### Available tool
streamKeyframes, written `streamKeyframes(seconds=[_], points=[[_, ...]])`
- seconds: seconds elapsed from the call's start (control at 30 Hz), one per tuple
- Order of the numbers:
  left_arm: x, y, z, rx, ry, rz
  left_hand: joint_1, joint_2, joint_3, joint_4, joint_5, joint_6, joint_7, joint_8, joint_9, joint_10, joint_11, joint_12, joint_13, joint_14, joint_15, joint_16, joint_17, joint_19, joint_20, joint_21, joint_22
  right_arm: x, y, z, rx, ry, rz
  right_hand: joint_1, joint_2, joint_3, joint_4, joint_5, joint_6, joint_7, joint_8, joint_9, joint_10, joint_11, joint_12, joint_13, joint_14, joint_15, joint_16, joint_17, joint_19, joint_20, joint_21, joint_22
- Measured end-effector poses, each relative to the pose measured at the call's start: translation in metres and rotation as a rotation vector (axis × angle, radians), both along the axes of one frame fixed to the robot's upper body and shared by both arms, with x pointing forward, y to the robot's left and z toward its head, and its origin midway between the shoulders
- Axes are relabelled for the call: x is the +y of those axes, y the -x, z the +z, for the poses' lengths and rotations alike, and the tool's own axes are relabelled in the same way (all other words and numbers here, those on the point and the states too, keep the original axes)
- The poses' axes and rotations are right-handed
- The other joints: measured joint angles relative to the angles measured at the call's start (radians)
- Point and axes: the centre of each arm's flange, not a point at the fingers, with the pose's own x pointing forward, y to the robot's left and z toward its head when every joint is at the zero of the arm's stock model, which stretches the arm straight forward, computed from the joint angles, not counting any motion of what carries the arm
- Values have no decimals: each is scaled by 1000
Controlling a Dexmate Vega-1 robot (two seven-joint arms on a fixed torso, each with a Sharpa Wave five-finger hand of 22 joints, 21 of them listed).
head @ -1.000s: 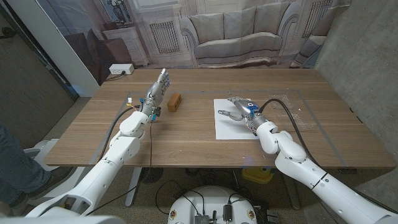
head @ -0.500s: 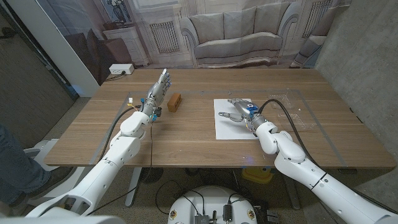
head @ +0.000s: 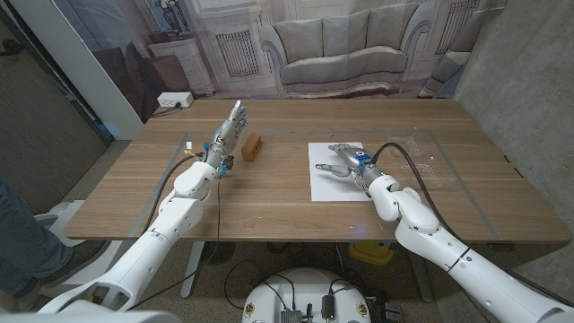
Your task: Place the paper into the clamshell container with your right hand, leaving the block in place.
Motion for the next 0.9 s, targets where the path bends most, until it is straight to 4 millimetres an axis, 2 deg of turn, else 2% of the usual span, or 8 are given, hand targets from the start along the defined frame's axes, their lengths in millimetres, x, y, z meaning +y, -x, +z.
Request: streamKeyframes(seconds=[0.67,0.9], points=[[-5,-5,1,8,-10,-10,0,0,-7,-1,-4,0,0,0,0,0,0,0,0,-5,5,0,0,0,0,0,0,-2,-3,-8,19,-5,-24,0,0,4,-4,0,-4,4,0,0,-4,4,0,0,-5,5,0,0,0,0,-14,0],[-6,-6,0,12,-12,-14,0,0,-7,-1,-4,0,0,0,0,0,0,0,0,-5,5,0,0,0,0,0,0,-4,-5,-11,30,-8,-34,3,3,0,-8,0,-16,-8,0,0,-9,-2,-8,0,-11,11,0,0,0,0,-18,0]])
